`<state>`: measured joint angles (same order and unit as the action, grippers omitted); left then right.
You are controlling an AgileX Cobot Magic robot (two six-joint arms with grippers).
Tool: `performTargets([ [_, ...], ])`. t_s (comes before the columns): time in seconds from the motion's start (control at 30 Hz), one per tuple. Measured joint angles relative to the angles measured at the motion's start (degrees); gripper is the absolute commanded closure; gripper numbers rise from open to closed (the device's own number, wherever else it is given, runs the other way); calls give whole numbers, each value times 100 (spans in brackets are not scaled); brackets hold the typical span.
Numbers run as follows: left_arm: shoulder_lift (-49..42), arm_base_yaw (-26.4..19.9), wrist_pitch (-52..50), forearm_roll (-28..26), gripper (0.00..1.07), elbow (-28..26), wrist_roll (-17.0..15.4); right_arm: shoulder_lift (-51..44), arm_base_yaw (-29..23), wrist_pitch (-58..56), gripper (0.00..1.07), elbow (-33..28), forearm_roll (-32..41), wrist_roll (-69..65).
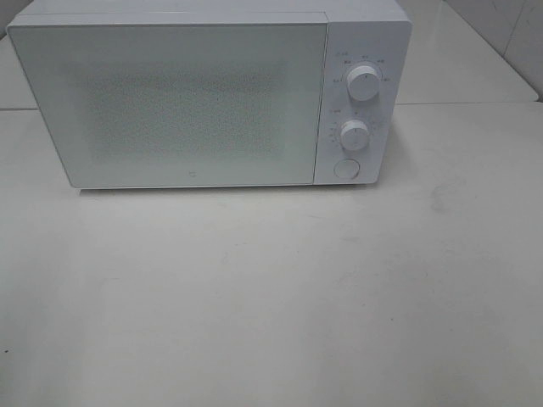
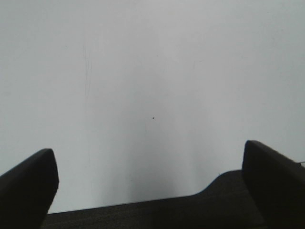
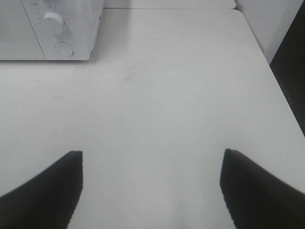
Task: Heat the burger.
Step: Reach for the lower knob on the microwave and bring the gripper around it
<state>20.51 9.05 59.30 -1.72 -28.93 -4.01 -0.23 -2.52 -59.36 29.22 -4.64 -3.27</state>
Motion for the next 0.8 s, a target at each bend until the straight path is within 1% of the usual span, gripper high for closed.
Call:
performTargets([
  [0.07, -327, -183, -6, -6, 7, 11, 0, 0, 0, 0, 31, 0, 0, 0],
  [0.1, -327, -183, -6, -6, 7, 11, 0, 0, 0, 0, 31, 0, 0, 0],
  [0.17, -739, -470, -6, -6, 7, 11, 0, 0, 0, 0, 31, 0, 0, 0],
  [0.2, -739, -470, -6, -6, 7, 11, 0, 0, 0, 0, 31, 0, 0, 0],
  [0.23, -1037, -647, -11, -6, 7, 11, 0, 0, 0, 0, 31, 0, 0, 0],
  [0.3, -1203, -739, -11, 0, 7, 11, 0, 0, 0, 0, 31, 0, 0, 0],
  [0.33, -1530, -877, -11, 0, 7, 11, 0, 0, 0, 0, 31, 0, 0, 0],
  [0.37, -1650, -934, -11, 0, 7, 11, 0, 0, 0, 0, 31, 0, 0, 0],
  [0.4, -1650, -934, -11, 0, 7, 11, 0, 0, 0, 0, 31, 0, 0, 0],
  [0.47, -2057, -1020, -11, 6, 7, 11, 0, 0, 0, 0, 31, 0, 0, 0],
  [0.8, -2068, -1020, -11, 6, 7, 11, 0, 0, 0, 0, 31, 0, 0, 0],
])
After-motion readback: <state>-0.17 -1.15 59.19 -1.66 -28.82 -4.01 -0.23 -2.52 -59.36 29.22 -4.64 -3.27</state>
